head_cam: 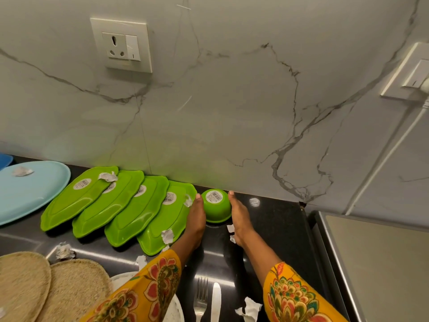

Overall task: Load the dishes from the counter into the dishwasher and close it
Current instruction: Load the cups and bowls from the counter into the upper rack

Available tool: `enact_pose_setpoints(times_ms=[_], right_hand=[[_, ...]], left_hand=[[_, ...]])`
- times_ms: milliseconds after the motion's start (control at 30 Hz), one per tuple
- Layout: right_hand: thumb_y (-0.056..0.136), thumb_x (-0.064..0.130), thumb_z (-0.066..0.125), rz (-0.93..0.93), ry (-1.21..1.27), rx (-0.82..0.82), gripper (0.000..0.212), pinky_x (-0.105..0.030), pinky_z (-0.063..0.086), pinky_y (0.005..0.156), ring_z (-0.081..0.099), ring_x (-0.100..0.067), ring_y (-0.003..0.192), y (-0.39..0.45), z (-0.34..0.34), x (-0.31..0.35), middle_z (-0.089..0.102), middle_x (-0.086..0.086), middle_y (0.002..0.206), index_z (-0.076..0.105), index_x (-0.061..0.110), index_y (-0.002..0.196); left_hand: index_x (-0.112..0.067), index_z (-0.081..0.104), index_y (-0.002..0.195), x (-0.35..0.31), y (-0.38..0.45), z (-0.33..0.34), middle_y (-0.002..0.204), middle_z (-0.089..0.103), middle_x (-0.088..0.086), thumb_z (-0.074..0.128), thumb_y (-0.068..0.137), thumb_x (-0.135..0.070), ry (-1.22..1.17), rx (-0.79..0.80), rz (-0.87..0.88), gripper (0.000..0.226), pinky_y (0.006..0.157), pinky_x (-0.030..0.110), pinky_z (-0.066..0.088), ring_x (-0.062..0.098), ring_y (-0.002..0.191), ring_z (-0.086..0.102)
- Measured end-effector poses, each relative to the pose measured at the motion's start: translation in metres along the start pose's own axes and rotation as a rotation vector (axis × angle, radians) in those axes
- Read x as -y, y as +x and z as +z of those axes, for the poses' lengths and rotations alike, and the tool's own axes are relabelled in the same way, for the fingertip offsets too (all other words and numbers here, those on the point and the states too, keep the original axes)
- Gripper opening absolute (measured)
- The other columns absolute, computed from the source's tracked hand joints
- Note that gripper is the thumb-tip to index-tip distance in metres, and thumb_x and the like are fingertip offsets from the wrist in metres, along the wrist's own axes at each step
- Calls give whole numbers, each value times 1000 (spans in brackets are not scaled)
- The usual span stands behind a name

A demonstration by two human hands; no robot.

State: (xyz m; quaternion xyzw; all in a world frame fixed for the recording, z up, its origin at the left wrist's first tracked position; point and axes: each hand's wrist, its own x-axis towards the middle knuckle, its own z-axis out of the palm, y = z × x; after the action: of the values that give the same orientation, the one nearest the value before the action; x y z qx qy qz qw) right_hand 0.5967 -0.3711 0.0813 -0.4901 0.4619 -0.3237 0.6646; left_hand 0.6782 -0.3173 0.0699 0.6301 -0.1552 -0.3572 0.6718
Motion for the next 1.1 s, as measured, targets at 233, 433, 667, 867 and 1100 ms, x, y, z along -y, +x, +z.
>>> enact_pose_setpoints(times_ms=[233,433,667,867,1100], right_hand=[[90,46,54,-28,-46,-64,30,-44,55,87,66,-24,95,-30,-3,4,67,-11,103,67,20,83],[78,43,64,-88,-239,-151,39,-44,52,89,61,-26,102,-53,-10,-11,58,-15,115,67,13,102],[80,30,71,-117,-307,-243,30,-38,51,87,59,-23,100,-125,-23,-17,61,-10,111,64,12,103],[80,27,71,-147,-217,-252,28,-42,53,85,63,-23,97,-202,-29,-36,66,-7,102,63,11,102],[80,30,72,-165,-183,-283,23,-43,51,91,63,-22,98,-289,-39,-72,67,-6,105,62,17,96]], left_hand=[[-7,48,137,-2,-38,-11,137,52,10,29,101,-44,-35,-47,40,55,111,41,35,21,127,48],[-11,55,129,-10,-81,-23,129,57,10,29,103,-36,-98,-50,70,45,105,38,41,21,117,55],[-20,61,98,-1,-137,-53,113,64,12,32,98,-49,-31,-11,59,41,100,45,44,25,108,59],[-23,57,112,30,-181,-80,127,55,13,31,81,-65,60,43,87,58,104,51,39,27,118,53],[-21,66,107,46,-253,-114,114,65,8,33,86,-62,160,74,50,57,98,47,46,24,107,60]])
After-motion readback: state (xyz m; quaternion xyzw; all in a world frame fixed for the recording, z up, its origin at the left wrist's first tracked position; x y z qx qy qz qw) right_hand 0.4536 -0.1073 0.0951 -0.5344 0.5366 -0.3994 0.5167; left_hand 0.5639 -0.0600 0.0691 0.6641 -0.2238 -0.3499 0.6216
